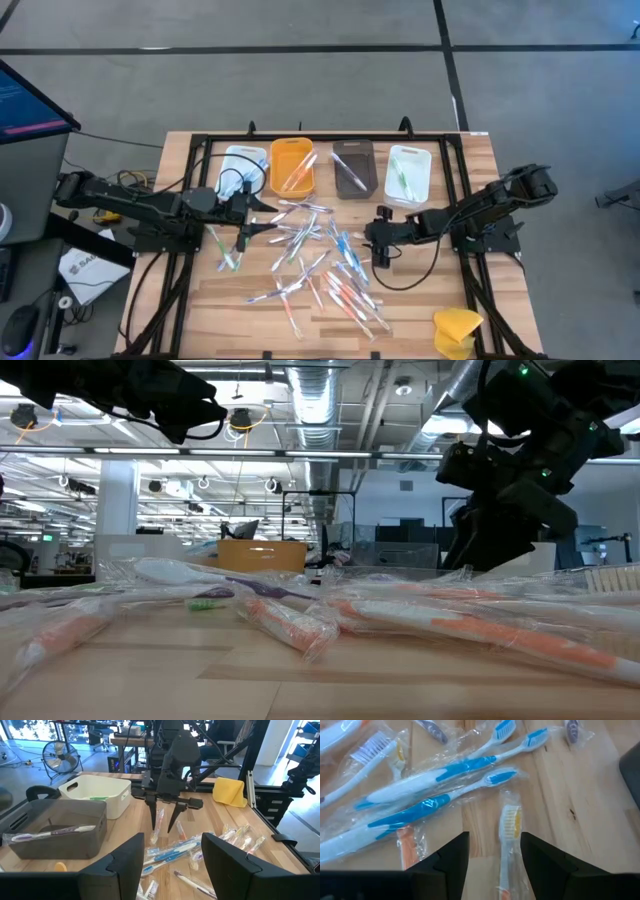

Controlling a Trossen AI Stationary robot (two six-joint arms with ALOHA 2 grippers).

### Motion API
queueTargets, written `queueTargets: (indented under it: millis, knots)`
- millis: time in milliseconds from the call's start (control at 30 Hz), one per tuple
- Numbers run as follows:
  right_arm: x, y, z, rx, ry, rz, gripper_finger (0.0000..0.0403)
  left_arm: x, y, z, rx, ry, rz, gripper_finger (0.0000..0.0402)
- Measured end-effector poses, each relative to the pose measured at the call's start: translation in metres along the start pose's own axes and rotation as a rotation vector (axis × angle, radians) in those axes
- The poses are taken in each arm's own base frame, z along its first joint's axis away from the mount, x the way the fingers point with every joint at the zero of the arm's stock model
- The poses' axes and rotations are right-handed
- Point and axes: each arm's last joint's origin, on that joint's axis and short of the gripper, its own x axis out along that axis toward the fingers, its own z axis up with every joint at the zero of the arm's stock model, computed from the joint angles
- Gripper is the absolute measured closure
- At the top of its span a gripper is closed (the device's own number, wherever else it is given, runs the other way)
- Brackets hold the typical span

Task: Pick & Place Toothbrushes
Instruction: Put the orange toothbrush into the yellow bin

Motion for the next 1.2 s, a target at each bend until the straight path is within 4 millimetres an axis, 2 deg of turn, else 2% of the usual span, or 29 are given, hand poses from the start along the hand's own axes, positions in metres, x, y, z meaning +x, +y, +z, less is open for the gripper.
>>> queueTargets:
  millis: [200,533,667,867,1133,1200]
  knots:
    - [0.002,-0.001,-0.001,0.004,0.005,-0.005,0.0226,0.0,0.0,0.0,0.0,0.0,-0.001,0.0211]
    - [0.033,0.003,-0.012,-0.007,0.04,-0.045,0.0187,0.0,0.0,0.0,0.0,0.003,-0.001,0.0211]
    - [0.039,0.001,-0.013,0.004,0.041,-0.049,0.0189,0.0,0.0,0.0,0.0,0.004,-0.002,0.0211]
    - [0.039,0.0,-0.011,0.012,0.033,-0.034,0.0241,0.0,0.0,0.0,0.0,0.005,-0.002,0.0211]
    - [0.037,0.001,-0.002,-0.005,0.068,-0.038,0.0369,0.0,0.0,-0.001,0.0,0.007,-0.002,0.0211]
    - [0.036,0.002,0.001,-0.023,0.092,-0.051,0.039,0.0,0.0,-0.001,0.001,0.006,-0.002,0.0211]
